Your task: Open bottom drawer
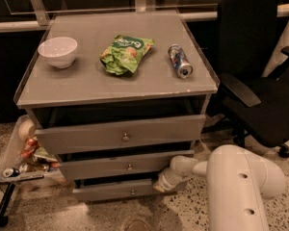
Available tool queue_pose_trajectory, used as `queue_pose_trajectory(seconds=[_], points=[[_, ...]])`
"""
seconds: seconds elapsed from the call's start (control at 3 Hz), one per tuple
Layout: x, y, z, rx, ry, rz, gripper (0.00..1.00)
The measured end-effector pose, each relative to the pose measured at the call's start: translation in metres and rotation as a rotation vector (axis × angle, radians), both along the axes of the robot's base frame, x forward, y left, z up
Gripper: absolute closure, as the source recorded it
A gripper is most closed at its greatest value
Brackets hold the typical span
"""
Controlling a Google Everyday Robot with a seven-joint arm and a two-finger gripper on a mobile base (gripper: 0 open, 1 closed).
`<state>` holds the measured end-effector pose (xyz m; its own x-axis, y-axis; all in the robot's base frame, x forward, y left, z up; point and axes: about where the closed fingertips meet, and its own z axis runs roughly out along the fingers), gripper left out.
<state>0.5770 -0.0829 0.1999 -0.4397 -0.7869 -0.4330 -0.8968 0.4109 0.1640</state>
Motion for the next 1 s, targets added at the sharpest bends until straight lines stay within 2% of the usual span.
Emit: queue_pose_trajectory(seconds=[0.33, 0.67, 1.0], points=[[0.001, -0.001, 0.005, 0.004, -0.003, -0.008, 1.0], [-0.026, -0.01, 0.017, 0.027, -0.001, -0.045, 1.0], [-0.071, -0.01, 0.007, 0.031, 0.055, -0.029, 1.0]])
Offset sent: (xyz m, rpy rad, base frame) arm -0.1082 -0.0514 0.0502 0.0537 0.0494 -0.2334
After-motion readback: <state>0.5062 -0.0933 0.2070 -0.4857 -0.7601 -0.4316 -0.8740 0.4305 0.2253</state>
